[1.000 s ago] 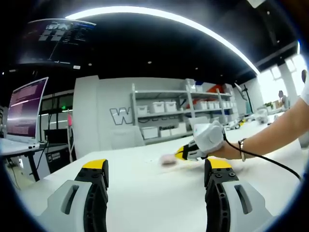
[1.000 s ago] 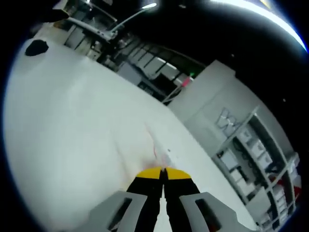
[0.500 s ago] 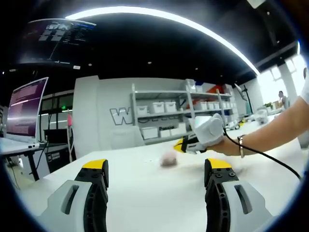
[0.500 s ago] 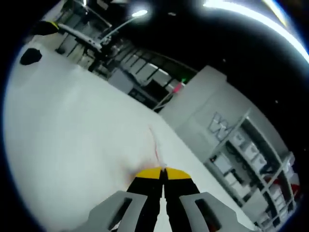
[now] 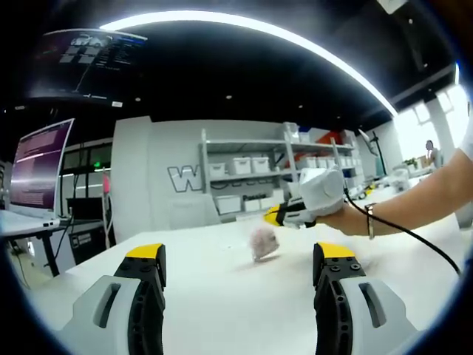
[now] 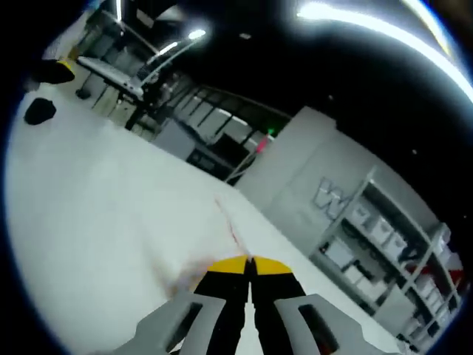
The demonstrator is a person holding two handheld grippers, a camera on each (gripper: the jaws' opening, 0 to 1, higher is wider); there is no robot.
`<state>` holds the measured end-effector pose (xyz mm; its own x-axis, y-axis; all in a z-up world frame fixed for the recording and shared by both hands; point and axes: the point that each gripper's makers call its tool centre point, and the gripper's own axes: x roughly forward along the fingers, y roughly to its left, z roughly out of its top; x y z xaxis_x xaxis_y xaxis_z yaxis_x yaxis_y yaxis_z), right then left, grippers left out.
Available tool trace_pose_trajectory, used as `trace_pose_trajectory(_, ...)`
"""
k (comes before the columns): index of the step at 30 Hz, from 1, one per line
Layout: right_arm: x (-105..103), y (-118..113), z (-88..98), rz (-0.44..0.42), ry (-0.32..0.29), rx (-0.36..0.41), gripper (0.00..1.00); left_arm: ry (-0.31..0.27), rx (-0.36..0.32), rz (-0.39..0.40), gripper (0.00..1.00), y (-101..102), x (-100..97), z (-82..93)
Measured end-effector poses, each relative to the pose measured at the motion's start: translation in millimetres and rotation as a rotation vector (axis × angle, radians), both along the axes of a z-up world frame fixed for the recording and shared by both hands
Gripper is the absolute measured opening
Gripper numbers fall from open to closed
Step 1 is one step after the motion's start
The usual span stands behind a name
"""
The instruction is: Open the resealable bag by pulling the two sides of the seal apart until the entire bag opening is separated and visibly accessible.
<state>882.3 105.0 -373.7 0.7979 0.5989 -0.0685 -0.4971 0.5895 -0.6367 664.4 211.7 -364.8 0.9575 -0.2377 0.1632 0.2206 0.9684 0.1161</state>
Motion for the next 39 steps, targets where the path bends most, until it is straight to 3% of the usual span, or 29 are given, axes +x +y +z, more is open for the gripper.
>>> trace_pose_trajectory(22,-17.8,-13.3,22.7,-0.002,0.002,0.149,0.0,-0.002,0.001,-0.014,0.81,-7.2,-1.6,1.8)
trace_pose_trajectory(39,-43.2,-22.9,25.1,0.002,0.006,0.217,0.0,-0.015,0.004,-0.024,0.81,-12.0,-7.8,7.5)
